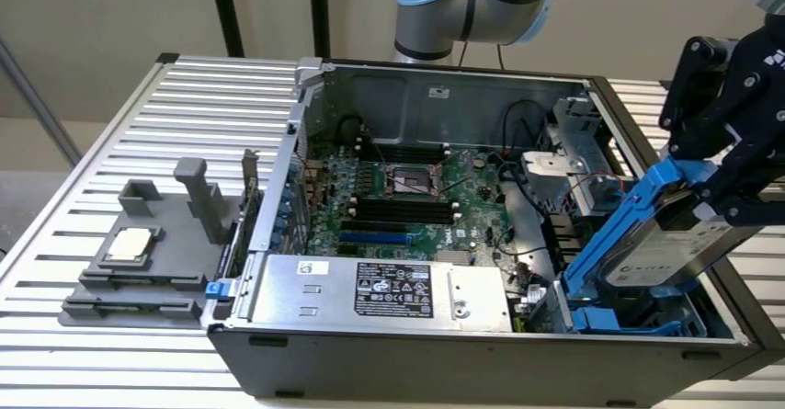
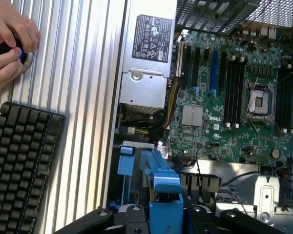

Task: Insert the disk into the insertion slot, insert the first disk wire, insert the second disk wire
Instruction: 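Insert the disk into the insertion slot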

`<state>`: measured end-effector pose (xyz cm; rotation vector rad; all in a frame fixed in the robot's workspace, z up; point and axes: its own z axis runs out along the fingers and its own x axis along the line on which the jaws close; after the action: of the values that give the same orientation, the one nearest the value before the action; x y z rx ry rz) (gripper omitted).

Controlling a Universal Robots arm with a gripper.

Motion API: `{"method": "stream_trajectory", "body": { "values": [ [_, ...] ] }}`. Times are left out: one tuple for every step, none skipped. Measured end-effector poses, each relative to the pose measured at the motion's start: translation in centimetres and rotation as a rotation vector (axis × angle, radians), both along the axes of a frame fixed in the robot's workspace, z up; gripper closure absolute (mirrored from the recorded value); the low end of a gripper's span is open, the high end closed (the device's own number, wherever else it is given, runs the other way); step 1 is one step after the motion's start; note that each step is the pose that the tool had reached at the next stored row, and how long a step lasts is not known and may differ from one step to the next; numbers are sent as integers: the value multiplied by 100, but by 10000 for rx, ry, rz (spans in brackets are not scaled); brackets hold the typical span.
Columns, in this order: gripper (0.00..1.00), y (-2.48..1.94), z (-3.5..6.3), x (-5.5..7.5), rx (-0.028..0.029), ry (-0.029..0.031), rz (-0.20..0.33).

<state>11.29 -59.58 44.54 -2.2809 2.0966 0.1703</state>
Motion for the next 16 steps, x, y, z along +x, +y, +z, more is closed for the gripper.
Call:
{"method": "stream_trajectory", "body": {
  "values": [
    [67,-5,9,0,-5,0,-1],
    [67,-9,17,0,-9,0,0],
    [67,-14,24,0,-10,0,-1],
    [67,-20,33,0,-13,0,-1],
    [67,-28,44,0,-13,0,-1],
    [67,-37,57,0,-14,1,-1],
    [67,-46,71,0,-15,1,-1],
    [67,-56,87,0,-17,1,-1],
    [67,-66,102,0,-16,0,-1],
    [67,-76,118,0,-19,1,-1],
    [67,-88,131,0,-24,1,-1],
    [67,-101,138,0,-27,0,-1],
    [67,-113,140,0,-37,1,-2],
    [67,-122,141,0,-45,1,-1],
    [67,-130,140,0,-52,1,-1],
    [67,-136,140,0,-63,0,-1]
  ]
}}
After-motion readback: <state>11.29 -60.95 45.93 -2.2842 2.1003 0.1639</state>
